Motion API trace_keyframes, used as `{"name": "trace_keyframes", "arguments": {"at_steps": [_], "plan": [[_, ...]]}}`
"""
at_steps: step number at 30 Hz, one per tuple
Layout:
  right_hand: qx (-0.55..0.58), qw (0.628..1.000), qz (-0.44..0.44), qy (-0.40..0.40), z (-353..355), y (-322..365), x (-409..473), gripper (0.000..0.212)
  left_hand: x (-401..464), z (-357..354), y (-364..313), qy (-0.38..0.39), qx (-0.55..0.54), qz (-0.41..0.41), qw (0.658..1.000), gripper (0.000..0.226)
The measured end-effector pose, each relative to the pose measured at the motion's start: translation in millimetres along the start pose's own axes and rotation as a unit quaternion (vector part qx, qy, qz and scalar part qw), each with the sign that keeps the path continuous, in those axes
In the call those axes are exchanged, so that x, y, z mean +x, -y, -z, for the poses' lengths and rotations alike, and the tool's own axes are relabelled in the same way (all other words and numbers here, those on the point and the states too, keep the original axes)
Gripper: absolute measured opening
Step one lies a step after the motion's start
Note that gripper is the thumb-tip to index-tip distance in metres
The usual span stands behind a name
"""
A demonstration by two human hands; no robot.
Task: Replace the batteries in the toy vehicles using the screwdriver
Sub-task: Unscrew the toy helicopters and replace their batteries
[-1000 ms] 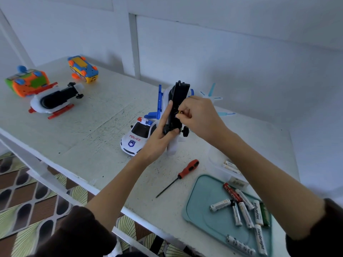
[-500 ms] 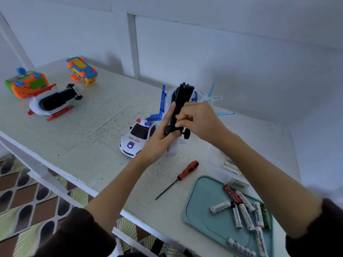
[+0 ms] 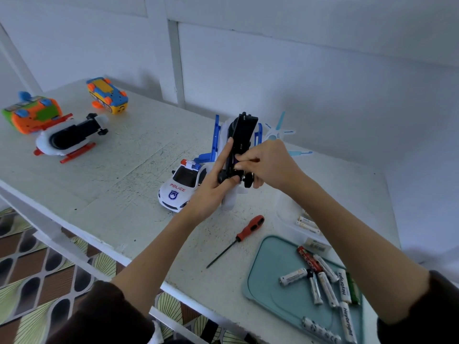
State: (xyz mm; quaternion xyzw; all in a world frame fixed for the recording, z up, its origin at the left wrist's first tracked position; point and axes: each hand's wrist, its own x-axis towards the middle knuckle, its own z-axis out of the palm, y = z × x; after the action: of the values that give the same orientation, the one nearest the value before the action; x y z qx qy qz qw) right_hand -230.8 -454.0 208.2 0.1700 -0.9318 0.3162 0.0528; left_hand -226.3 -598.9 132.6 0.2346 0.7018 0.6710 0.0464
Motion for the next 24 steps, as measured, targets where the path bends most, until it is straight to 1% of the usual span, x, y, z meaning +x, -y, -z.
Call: {"name": "trace_keyframes", "arguments": {"at_steps": [5, 8, 12, 20, 23, 24], "plan": [[-0.084, 0.996, -0.007, 0.024, -1.9, 3.5, 2.4, 0.035, -0.2, -0.2, 1.5, 0.002, -0.001, -0.006, 1.0, 0.068], [-0.077, 0.997, -0.012, 0.021, -1.9, 5.7, 2.7, 0.033, 0.5, -0.3, 1.6, 0.002, 0.003, -0.004, 1.0, 0.067], [-0.104, 0.994, -0.007, 0.039, -2.6, 7.4, 4.8, 0.026, 0.5, -0.7, 3.1, -0.012, -0.002, -0.005, 1.0, 0.067], [-0.126, 0.99, -0.002, 0.063, 1.0, 12.3, 4.2, 0.024, -0.5, -1.8, 3.4, -0.022, -0.002, -0.006, 1.0, 0.067], [-0.173, 0.984, 0.003, 0.04, -4.9, 11.2, 1.3, 0.021, -1.4, -3.6, 3.8, -0.02, 0.016, -0.004, 1.0, 0.067], [-0.166, 0.986, -0.001, 0.023, -6.6, 10.4, -1.8, 0.022, -1.2, -4.2, 3.3, -0.016, 0.02, 0.001, 1.0, 0.068]]}}
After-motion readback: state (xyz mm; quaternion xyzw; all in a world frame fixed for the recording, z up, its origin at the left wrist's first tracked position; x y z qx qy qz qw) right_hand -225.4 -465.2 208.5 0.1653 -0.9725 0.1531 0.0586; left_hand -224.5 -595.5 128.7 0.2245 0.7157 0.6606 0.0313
